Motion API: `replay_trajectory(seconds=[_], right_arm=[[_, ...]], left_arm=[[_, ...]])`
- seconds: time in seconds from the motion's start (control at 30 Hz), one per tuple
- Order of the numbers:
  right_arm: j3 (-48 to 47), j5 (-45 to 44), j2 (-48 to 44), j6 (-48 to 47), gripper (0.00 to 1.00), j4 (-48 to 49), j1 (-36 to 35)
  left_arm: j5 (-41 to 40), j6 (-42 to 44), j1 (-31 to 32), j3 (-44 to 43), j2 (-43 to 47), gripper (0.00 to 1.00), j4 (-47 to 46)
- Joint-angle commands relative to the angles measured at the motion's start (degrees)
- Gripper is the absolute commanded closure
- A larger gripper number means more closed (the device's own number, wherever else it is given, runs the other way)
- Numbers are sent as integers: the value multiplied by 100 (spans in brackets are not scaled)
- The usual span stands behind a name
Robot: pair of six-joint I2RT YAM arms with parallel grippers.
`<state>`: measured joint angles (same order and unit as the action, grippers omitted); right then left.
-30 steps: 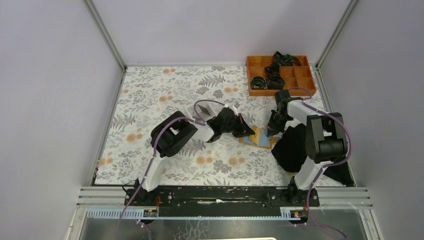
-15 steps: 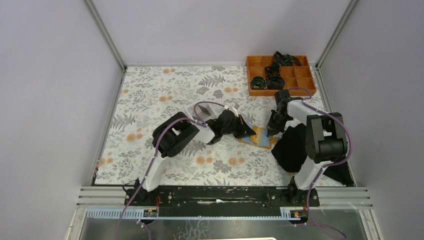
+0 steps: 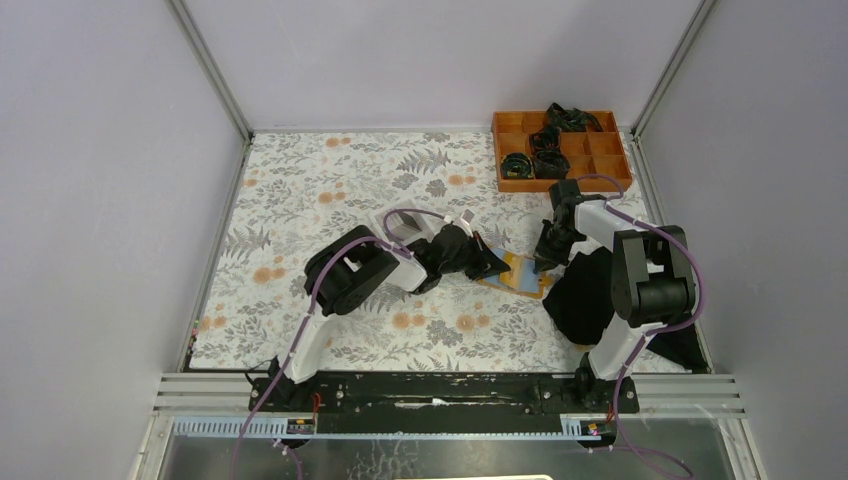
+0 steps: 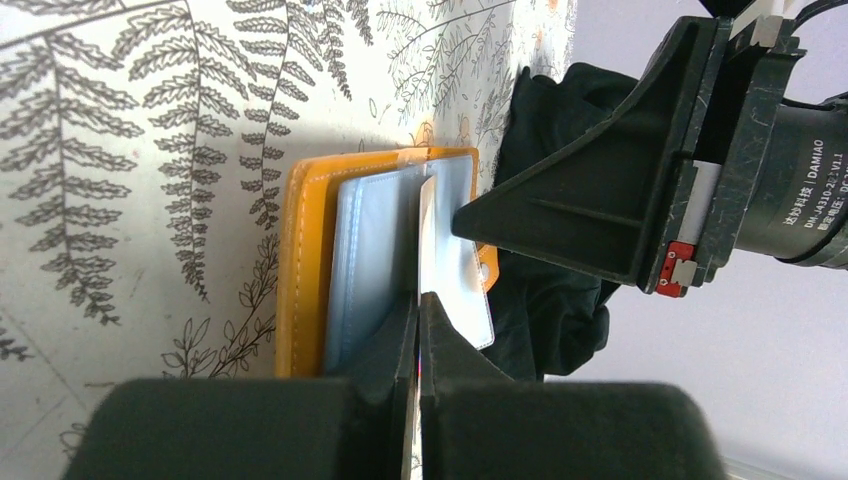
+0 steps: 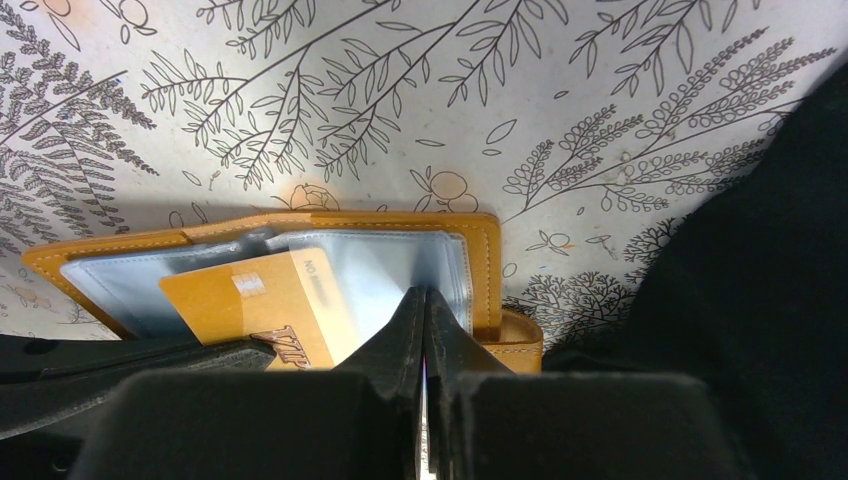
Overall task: Put the credit cards into the card holder
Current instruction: Insert the credit card into the card holder.
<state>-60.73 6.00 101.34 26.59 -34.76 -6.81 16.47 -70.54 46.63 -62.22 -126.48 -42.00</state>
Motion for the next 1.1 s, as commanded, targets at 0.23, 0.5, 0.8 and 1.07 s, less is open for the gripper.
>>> replay_trajectory(seconds=[0.23, 0.5, 0.8, 1.07], right_arm=[[368, -565, 230, -47, 100, 241, -64], [386, -574, 261, -5, 100, 302, -64], [426, -562, 235, 7, 100, 319, -66], [437, -538, 209, -3, 100, 308, -66]], left_arm=[[113, -427, 39, 157, 82, 100, -493], [344, -521, 39, 41, -56, 100, -496], [260, -398, 96, 25, -66, 100, -280], [-181, -15, 142, -117, 61, 100, 259]])
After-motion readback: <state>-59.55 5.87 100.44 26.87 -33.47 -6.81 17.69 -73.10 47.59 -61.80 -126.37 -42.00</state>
